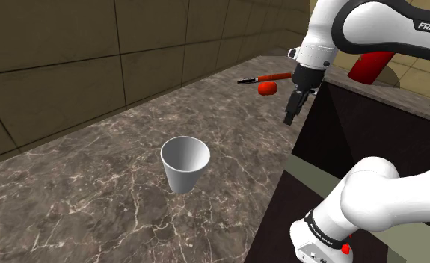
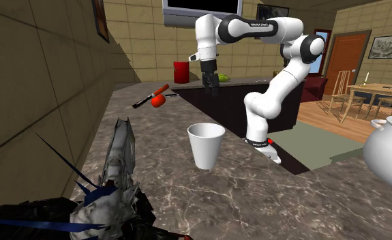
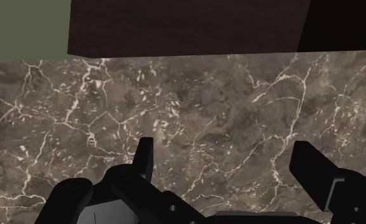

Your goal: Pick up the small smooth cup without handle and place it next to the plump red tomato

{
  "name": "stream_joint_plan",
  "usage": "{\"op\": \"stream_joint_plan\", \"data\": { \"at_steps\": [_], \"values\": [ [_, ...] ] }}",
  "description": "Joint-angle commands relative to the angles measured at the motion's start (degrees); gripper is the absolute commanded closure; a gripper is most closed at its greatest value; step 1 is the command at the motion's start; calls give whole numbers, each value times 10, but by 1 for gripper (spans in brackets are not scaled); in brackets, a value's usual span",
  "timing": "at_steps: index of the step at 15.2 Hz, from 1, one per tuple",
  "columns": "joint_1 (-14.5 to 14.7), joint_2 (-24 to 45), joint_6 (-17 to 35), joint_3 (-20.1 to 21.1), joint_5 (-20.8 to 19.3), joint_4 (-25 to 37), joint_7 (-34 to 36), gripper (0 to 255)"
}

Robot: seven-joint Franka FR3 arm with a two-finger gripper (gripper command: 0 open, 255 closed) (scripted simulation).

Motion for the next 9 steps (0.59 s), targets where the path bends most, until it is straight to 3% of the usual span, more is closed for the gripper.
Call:
{"op": "stream_joint_plan", "data": {
  "at_steps": [1,9],
  "values": [
    [0,0,0,0,0,0,0,0],
    [37,67,72,75,96,12,94,0]
  ]
}}
